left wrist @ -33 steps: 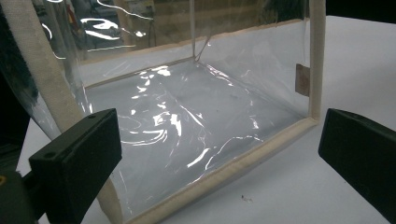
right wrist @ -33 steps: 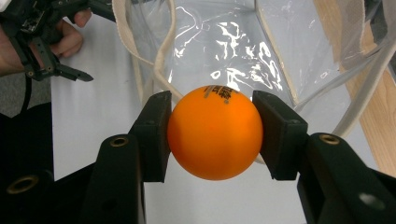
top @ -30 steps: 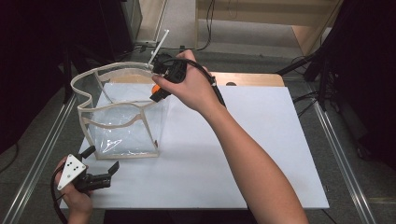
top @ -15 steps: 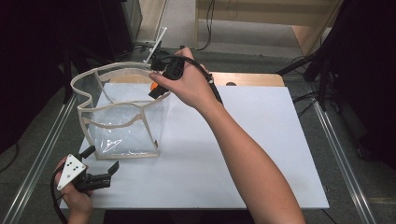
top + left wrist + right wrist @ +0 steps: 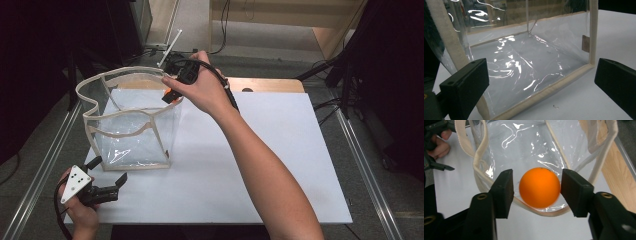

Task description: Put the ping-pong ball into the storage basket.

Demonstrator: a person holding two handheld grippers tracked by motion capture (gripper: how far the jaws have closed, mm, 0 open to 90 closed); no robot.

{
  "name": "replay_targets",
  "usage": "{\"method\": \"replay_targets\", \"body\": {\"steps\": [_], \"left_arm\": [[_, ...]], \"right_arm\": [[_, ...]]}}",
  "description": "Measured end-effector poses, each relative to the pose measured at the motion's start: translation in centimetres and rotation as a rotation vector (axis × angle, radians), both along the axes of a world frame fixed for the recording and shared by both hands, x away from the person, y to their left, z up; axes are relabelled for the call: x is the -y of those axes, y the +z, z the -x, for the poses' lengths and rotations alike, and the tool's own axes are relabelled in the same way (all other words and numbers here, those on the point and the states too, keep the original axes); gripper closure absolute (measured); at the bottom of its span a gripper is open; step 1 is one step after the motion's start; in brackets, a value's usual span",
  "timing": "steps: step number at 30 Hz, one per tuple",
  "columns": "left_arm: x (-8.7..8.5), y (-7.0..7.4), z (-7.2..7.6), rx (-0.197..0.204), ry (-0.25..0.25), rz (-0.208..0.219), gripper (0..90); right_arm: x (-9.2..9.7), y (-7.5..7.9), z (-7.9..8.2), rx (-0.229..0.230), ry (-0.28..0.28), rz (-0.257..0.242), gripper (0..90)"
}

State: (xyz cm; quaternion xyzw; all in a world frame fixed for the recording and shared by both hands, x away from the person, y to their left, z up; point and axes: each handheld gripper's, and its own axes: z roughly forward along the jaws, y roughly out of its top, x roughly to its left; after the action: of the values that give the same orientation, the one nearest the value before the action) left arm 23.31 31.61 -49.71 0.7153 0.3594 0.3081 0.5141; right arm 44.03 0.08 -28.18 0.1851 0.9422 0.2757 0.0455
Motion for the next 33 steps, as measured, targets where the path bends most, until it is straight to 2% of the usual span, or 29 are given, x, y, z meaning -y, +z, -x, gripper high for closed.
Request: {"method": "replay_targets", "body": {"steps": [3, 8, 10, 11, 20, 33], "left_arm": [[0.0, 0.0, 0.0, 0.000, 0.000, 0.000, 0.0], [0.0, 0.0, 0.0, 0.000, 0.000, -0.001, 0.0], [0.0, 0.0, 0.0, 0.000, 0.001, -0.002, 0.0], [0.0, 0.0, 0.0, 0.000, 0.001, -0.002, 0.0], [0.1, 0.0, 0.0, -0.001, 0.000, 0.001, 0.0], [0.1, 0.0, 0.0, -0.001, 0.001, -0.002, 0.0]], "right_arm": [[0.3, 0.2, 0.1, 0.005, -0.011, -0.010, 32.6], [0.6, 0.1, 0.7, 0.043, -0.039, 0.001, 23.7], [0.8, 0.0, 1.0, 0.074, -0.046, 0.016, 21.1], [0.9, 0.0, 1.2, 0.072, -0.047, 0.026, 20.9], [2.2, -0.5, 2.5, 0.055, -0.027, 0.011, 14.5], [4.1, -2.5, 3.7, 0.029, -0.035, -0.004, 9.6]]}}
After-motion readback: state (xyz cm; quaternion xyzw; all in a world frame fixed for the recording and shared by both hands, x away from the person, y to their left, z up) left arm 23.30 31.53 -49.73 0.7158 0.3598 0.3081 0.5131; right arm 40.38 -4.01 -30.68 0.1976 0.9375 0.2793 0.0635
